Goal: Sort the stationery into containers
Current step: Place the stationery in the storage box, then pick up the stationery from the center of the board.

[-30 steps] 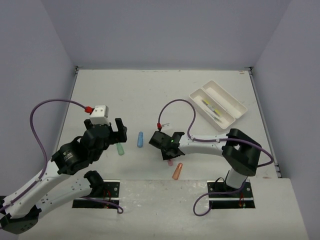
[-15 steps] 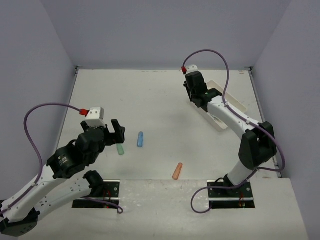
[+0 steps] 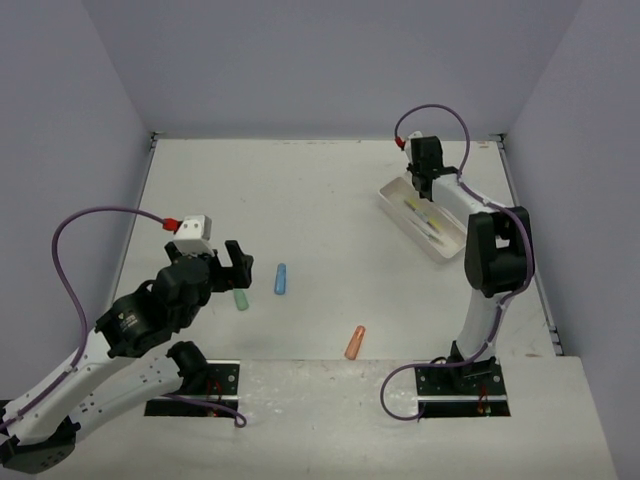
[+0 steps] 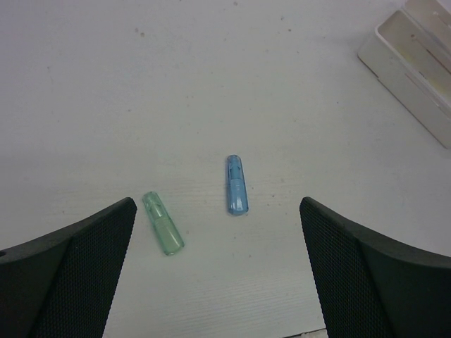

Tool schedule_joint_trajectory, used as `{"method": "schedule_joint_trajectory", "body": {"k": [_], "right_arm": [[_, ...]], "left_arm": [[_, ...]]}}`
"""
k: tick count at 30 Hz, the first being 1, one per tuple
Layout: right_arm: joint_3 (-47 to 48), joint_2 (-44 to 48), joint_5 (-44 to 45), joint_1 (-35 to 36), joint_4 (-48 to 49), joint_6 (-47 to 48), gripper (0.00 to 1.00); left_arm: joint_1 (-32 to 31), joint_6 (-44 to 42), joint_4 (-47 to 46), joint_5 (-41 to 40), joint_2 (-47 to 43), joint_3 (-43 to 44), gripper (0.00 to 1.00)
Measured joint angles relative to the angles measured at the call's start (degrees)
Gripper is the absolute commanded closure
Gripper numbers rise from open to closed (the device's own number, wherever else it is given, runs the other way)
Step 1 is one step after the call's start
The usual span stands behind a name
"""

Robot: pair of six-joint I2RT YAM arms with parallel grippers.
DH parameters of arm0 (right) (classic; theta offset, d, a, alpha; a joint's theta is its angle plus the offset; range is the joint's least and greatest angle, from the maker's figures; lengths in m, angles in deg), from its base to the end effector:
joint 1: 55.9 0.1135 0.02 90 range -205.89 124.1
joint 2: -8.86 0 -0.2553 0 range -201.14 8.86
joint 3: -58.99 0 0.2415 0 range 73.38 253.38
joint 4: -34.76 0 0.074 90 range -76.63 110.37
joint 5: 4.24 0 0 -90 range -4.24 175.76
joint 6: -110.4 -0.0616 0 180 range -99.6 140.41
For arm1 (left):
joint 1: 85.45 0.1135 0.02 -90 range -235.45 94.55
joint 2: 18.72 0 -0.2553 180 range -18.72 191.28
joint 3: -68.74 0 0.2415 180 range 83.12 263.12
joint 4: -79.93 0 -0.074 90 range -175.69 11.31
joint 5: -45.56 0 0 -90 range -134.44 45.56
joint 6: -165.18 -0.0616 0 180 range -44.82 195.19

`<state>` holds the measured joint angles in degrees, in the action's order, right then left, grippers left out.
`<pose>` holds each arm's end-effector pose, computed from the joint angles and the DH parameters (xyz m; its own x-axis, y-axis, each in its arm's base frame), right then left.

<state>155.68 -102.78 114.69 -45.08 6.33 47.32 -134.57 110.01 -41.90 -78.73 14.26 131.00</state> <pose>0.4382 0.0534 0.2007 -0.6835 -0.5340 -0.4976 -0.1440 0.7670 -0.6253 0.1086 -0.0724 0.3102 -0.4319 -0.2220 -0.8742 0.0672 0.9586 -0.2766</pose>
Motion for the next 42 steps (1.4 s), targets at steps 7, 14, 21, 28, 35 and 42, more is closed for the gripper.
{"method": "schedule_joint_trajectory", "body": {"k": [7,14,21,28,35,42], "right_arm": [[0.02,-3.18,0.01,-0.11,2.89,2.07,0.69],[0.02,-4.35,0.58,-0.51,3.19,1.62,0.51],[0.03,-0.93,0.45,-0.60,0.14,-2.86,0.43],[0.07,14.27,-1.59,1.64,-5.89,-16.82,0.37],[-13.09,38.30,-7.04,13.34,-7.19,-34.66,0.01],[-26.99,51.13,-25.83,12.69,-5.75,-41.14,0.01]], "left_arm": [[0.00,-0.05,-0.05,0.50,0.03,0.00,0.00],[0.00,-0.11,-0.09,0.88,0.05,0.00,0.00],[0.00,-0.05,-0.04,0.75,1.18,0.00,0.00],[0.00,2.94,2.06,-3.38,8.32,0.52,0.00],[2.15,12.77,3.86,-5.86,25.13,0.96,0.02],[9.26,19.16,0.93,-3.68,34.82,-4.66,0.16]]}}
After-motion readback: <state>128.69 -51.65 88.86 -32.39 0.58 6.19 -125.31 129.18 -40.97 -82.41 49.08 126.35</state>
